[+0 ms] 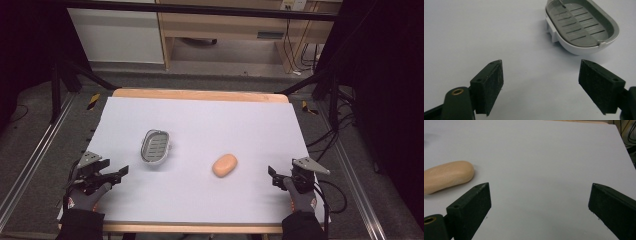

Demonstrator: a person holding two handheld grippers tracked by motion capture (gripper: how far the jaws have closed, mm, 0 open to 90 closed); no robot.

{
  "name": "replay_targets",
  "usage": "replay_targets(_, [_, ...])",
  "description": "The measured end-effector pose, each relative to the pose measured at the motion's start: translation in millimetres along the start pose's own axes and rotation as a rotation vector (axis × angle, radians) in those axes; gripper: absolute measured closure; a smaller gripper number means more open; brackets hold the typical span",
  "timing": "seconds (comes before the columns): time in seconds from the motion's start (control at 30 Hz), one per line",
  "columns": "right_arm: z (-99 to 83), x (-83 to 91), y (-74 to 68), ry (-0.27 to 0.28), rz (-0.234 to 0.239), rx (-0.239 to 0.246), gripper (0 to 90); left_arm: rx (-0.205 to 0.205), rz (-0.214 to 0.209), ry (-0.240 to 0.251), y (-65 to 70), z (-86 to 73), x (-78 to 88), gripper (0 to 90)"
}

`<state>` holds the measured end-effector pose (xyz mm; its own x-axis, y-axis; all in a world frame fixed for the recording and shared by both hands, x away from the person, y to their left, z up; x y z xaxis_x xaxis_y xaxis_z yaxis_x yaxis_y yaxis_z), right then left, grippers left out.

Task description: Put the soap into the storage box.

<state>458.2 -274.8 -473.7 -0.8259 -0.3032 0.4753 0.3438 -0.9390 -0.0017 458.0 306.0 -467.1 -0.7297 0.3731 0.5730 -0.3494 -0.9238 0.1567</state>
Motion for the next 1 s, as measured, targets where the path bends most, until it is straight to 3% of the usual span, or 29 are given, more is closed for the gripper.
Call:
replay_targets(0.2, [-1.7, -1.7, -6.3, -0.01, -0.007, 0.015, 7.2, -0.016, -0.025, 0.014, 12.7, 3.0, 1.1, 20.5])
replay_targets(0.6, [-4.2, -2.9, -5.4, -0.015, -0.012, 0.017, 7.2, -0.04, -0.041, 0.023, 29.8, 7.1, 0.7, 22.3])
replay_targets(0.9, [-5.6, -3.6, -8.2, -0.011, -0.007, 0.031, 5.5, -0.074, -0.068, 0.021, 49.7, 10.9, -3.2, 22.3])
replay_targets(1.0, [-4.2, -2.1, -7.0, 0.001, -0.002, 0.021, 4.6, -0.103, -0.068, 0.013, 59.5, 12.2, -6.1, 21.9])
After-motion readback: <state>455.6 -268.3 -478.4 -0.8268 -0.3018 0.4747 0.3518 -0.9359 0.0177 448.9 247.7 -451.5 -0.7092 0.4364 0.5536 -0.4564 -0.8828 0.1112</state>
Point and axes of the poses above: each handheld gripper's, and its own axes: x roughly backward along the jaws, z roughly out of its top, y roughly to its right, the point moved 2 cm from there along -x, roughly forward along the jaws, and after that the axes turned 3 degrees about x, right-handed, at the moved point
